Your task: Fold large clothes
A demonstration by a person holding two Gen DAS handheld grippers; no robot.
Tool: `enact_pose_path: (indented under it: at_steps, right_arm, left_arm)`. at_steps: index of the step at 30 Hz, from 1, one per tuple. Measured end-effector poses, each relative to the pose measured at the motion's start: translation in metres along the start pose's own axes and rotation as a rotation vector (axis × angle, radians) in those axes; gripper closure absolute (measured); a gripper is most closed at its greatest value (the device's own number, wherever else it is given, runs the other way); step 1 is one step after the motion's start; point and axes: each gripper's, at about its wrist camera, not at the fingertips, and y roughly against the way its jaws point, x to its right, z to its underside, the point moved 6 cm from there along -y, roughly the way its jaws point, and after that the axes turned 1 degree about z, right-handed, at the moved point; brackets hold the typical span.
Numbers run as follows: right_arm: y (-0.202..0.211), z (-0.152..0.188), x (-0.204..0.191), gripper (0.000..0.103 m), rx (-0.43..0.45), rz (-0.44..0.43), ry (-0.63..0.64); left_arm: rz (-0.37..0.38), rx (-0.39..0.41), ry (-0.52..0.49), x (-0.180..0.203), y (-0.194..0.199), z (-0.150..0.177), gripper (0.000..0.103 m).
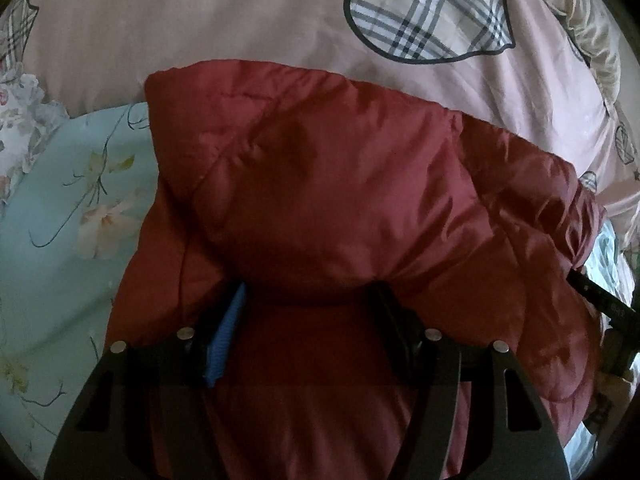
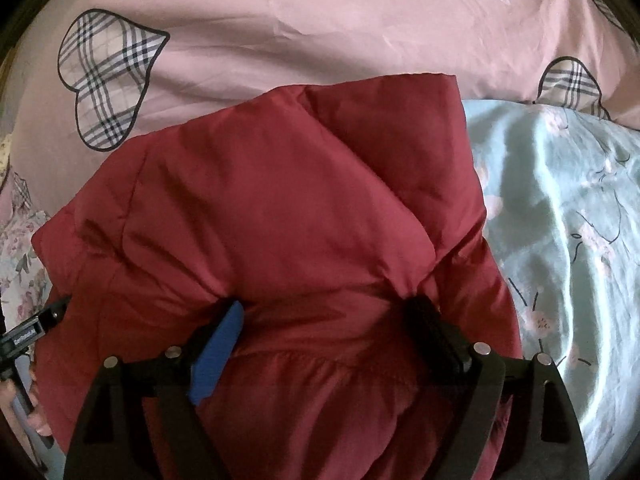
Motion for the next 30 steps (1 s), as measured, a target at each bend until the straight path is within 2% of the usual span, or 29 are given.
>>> enact_pose_path:
  at_steps: [7,14,22,27,30]
  right_arm:
    - [0.014,0.002,0.004,0.016,0.014,-0.006,0.001]
    - [0.058,0.010,0.009,0.016,0.065,-0.033,0.001]
    - [0.089,0.034,0.008,0.016,0.053,-0.072,0.028]
    - [0.107,0.042,0.014,0.016,0.052,-0.105,0.016]
    - [0.115,0.046,0.025,0.016,0.058,-0.114,-0.014]
  left_arm:
    - [0.063,0.036,0.034,-0.005,0.044,0.007,0.039]
    - [0.093,0.079,0.077,-0.020,0.084,0.027,0.039]
    - [0.095,0.099,0.122,-0.035,0.093,0.040,0.036]
    - [0.126,0.118,0.177,-0.054,0.103,0.047,0.030]
    - [0.176,0.115,0.221,-0.066,0.102,0.050,0.028]
